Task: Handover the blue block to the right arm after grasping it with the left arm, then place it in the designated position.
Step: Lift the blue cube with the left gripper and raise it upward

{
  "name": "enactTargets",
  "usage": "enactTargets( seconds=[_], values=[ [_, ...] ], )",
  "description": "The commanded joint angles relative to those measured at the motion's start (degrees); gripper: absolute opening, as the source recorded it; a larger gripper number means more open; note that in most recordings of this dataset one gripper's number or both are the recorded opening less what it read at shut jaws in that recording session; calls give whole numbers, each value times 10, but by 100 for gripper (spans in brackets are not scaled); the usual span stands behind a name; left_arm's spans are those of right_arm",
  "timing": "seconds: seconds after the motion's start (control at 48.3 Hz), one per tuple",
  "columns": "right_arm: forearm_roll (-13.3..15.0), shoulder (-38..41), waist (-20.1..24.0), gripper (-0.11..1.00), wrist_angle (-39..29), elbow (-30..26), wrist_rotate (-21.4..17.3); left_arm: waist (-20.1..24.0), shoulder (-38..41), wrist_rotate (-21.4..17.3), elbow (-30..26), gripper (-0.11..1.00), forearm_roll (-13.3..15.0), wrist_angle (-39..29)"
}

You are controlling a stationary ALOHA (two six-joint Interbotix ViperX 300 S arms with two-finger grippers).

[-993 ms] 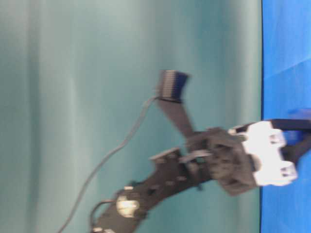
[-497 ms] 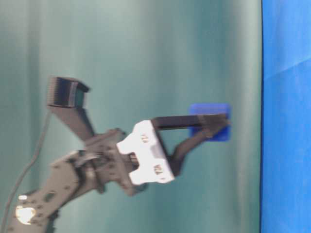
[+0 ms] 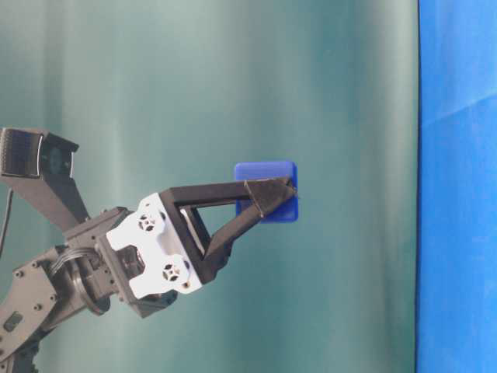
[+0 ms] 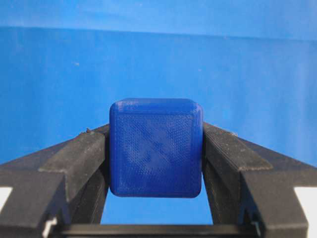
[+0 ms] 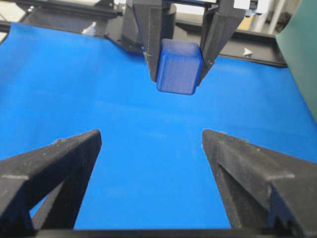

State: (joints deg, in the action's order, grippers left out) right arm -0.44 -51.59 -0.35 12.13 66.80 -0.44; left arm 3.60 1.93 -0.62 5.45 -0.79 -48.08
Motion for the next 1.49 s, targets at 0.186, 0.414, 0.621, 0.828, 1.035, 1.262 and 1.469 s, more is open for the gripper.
enactTargets(
  seconds=[0.186,0.414,0.621,0.828,1.035,1.262,1.469],
  values=[
    [-1,3,-1,96,2,-14,1,-1,-22,0,-9,46,-2,3],
    [-1,3,-1,96,2,-15,0,-1,-22,0,-9,46,-2,2],
    [-1,3,-1,96,2,-15,0,-1,-22,0,-8,46,-2,3],
    [-1,3,-1,96,2,-15,0,-1,-22,0,-8,46,-2,2],
    [-1,3,-1,96,2,-15,0,-1,-22,0,-8,46,-2,3],
    [-1,3,0,96,2,-14,0,-1,-23,-1,-8,46,-2,3],
    [-1,3,-1,96,2,-14,0,-1,-37,3,2,46,-2,11]
  ],
)
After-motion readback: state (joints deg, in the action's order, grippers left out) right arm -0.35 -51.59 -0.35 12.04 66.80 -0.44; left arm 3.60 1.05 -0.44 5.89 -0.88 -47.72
